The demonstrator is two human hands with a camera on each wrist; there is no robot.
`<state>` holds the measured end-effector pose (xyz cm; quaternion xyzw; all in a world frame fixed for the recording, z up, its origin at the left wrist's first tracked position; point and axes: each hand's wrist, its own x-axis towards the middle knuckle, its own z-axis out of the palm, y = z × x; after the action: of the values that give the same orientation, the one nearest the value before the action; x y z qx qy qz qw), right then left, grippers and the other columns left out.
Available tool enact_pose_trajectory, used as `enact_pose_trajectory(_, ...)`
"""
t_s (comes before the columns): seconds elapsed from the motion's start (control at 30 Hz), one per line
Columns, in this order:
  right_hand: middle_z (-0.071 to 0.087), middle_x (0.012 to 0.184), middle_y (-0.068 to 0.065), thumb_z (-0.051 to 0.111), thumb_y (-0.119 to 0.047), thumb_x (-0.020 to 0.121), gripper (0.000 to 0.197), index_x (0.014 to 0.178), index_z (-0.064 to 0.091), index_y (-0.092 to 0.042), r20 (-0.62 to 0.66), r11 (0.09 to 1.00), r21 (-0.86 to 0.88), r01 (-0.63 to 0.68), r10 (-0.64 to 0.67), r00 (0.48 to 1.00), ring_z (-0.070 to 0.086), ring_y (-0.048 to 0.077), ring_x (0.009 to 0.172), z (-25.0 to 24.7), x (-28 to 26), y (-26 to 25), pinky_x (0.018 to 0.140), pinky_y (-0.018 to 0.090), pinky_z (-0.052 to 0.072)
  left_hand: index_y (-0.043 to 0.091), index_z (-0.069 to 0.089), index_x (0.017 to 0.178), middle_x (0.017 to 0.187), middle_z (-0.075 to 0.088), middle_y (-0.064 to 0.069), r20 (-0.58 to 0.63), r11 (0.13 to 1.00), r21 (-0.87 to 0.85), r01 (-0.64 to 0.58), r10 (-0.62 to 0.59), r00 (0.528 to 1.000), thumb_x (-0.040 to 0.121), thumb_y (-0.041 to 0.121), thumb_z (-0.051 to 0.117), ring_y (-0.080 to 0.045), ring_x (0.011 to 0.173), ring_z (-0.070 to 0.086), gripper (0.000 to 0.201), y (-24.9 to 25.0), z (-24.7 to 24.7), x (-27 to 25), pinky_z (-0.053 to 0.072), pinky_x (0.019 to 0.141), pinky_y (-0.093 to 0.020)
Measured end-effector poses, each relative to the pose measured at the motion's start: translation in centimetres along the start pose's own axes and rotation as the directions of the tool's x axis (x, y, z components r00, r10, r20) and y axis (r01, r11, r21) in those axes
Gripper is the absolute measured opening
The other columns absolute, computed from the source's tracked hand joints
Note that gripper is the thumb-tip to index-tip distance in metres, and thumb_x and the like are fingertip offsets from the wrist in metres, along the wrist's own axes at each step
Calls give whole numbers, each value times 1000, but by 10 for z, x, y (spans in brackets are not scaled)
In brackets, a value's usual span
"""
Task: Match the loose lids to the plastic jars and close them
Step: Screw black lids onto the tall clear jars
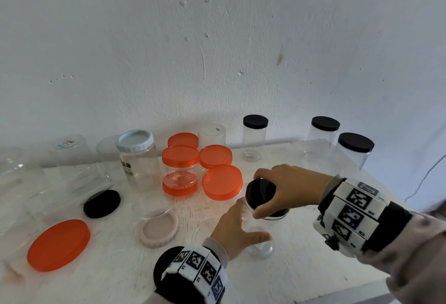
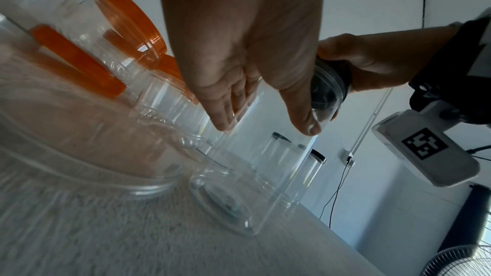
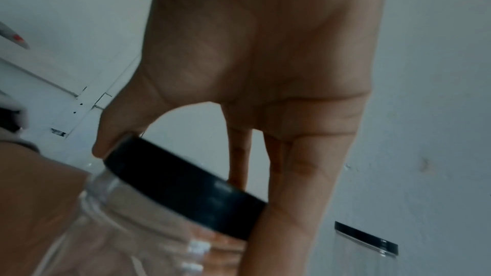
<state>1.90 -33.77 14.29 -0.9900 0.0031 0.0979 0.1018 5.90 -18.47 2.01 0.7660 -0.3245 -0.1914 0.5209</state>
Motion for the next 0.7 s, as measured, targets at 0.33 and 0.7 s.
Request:
enact_pose_trajectory(0.33,44,105,-12,76,-60,64,79,131,38,-42,90,992,-109,61,-51,995,47,12,100,-11,0,-4,74,23,43,34,32,137,128,47,15,32,1000,8,-19,19,999,62,48,77,-6,116,42,88,2,-3,1,38,102,-25)
enact_pose_trajectory(0.7,44,100,-14,73,-63,66,77,132,42,-39,44,988,-120,93,-88,995,45,9,93,-8,0,-2,61,14,34,30,29,142,140,44,8,16,1000,20,13,-14,1000,72,36,80,-13,128,41,88,1,1,0,36,110,-35)
